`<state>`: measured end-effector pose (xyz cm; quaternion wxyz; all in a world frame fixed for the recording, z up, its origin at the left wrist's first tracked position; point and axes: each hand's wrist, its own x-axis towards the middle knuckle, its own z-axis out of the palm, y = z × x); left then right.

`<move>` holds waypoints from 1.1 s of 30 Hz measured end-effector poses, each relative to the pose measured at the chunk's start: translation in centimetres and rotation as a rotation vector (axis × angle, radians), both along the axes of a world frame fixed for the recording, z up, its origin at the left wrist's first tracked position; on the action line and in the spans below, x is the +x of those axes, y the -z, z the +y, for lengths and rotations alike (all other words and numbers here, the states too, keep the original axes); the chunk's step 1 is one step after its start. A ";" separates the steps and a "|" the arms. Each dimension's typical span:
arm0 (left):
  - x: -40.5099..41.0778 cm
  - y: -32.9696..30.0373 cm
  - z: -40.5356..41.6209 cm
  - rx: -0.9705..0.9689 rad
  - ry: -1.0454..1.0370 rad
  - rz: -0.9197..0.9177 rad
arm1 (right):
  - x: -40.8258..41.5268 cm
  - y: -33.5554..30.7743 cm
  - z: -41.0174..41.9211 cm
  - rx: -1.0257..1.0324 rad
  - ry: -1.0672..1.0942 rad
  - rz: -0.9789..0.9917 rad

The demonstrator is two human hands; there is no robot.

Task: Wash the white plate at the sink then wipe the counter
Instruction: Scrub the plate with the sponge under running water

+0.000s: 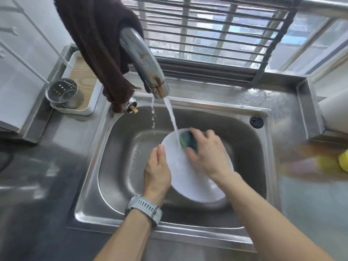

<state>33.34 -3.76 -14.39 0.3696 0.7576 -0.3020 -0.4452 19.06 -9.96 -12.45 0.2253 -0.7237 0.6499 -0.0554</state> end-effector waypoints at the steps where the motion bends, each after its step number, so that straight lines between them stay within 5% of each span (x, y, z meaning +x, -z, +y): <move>1: 0.2 -0.1 -0.1 0.002 0.011 0.004 | -1.2 0.3 -0.1 0.012 0.068 0.041; 6: -0.2 -0.2 -0.2 0.031 0.046 -0.053 | 1.1 0.9 5.3 -0.023 -0.080 -0.165; 12: 0.1 0.2 -0.1 0.029 0.040 0.004 | 0.6 1.8 -0.3 -0.004 0.124 -0.090; 16: 0.1 0.1 -0.3 0.028 0.055 -0.003 | 2.7 1.7 4.1 -0.076 -0.117 -0.205; 21: 0.2 0.3 0.0 -0.002 0.030 0.005 | 0.9 2.1 -1.4 -0.007 0.113 -0.026; 25: -0.1 -0.2 -0.7 0.028 0.024 0.041 | 2.6 1.5 1.5 -0.053 -0.060 -0.131; 29: -0.3 -0.1 -0.9 0.056 0.014 0.069 | 2.4 1.1 1.4 0.020 0.098 -0.069; 33: 0.3 0.7 -1.1 0.022 -0.059 0.031 | 2.4 -0.8 6.5 0.049 -0.057 -0.166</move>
